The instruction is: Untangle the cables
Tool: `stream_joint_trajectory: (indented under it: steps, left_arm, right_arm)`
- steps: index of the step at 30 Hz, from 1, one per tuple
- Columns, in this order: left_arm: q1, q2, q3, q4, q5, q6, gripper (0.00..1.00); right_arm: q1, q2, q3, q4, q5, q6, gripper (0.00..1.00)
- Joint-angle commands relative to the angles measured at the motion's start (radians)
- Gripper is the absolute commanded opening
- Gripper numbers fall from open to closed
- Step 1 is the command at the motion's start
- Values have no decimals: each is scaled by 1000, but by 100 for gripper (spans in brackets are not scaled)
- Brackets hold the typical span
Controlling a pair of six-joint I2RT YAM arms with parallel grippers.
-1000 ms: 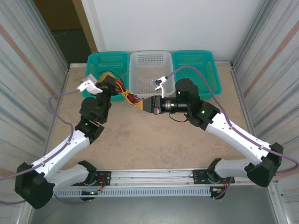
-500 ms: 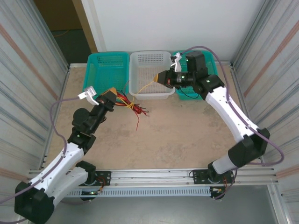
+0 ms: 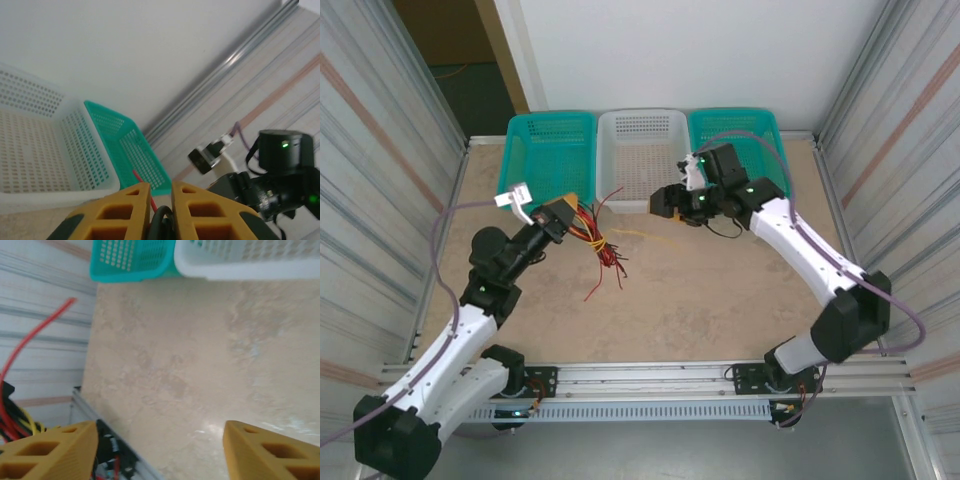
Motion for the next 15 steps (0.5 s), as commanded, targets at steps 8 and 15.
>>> stream_joint_trajectory:
  steps: [8,15]
  left_arm:
    - [52,152,254,-162,359,64,0]
    - [54,172,231,-3,386,-55,0]
  right_arm:
    - [182,-77,198,-93,73,-318,84]
    - [288,13,168,48,-80,-296,87]
